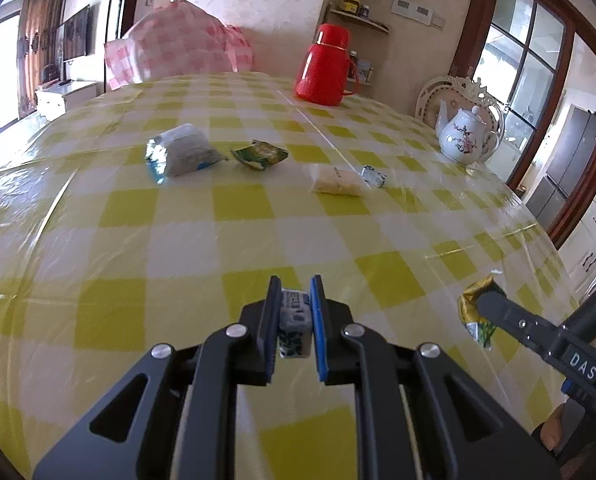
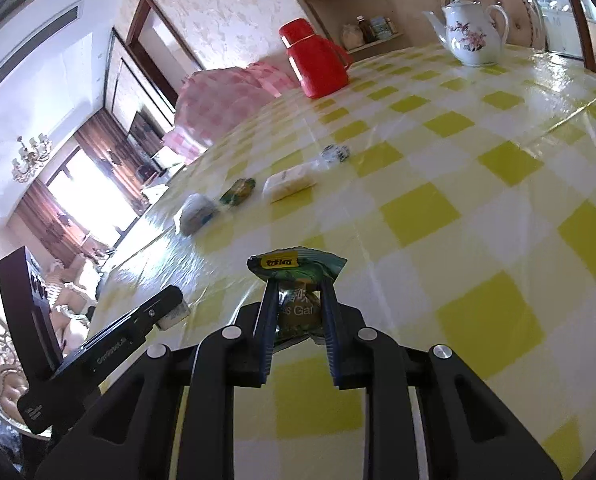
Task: Organize snacks
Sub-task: 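Carry both packets off the table edge to above the box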
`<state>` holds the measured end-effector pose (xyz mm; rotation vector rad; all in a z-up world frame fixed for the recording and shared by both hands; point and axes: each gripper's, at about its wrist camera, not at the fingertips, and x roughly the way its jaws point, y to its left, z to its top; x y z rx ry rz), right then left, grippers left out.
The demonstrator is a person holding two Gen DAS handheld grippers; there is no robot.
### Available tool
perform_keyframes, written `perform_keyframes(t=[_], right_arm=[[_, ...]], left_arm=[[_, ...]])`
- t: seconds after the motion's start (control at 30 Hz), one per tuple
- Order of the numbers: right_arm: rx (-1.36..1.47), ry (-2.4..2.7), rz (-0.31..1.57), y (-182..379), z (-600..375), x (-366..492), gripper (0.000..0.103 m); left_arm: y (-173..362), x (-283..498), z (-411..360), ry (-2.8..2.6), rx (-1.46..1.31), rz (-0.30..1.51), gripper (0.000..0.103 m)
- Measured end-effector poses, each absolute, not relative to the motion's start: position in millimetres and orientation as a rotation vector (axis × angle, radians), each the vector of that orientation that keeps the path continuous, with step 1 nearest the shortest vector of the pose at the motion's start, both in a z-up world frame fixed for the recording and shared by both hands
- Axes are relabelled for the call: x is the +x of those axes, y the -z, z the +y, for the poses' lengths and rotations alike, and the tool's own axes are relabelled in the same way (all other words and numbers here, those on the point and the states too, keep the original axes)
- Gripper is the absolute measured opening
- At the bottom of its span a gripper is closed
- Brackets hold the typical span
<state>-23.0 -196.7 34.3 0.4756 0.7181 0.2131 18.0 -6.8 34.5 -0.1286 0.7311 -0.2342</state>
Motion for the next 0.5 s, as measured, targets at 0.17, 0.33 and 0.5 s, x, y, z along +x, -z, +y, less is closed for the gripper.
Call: perform_keyframes(t=[0.17,0.33,0.5], right_arm=[[0.471,-0.266,0.707,-38,-179,-40,0.022],[0.475,-0.331,0.700,-42,-161,-58,0.022],[0.460,-0.389,0.705,-43,-141,-71,0.022]], left_arm=[[-36,-5,2,0.233,-0.133,0.699,0.015],[-36,-30,20,0.238,-0.164,0.678,0.015],[-41,-53,35,0.221,-0.163,0.656,0.015]])
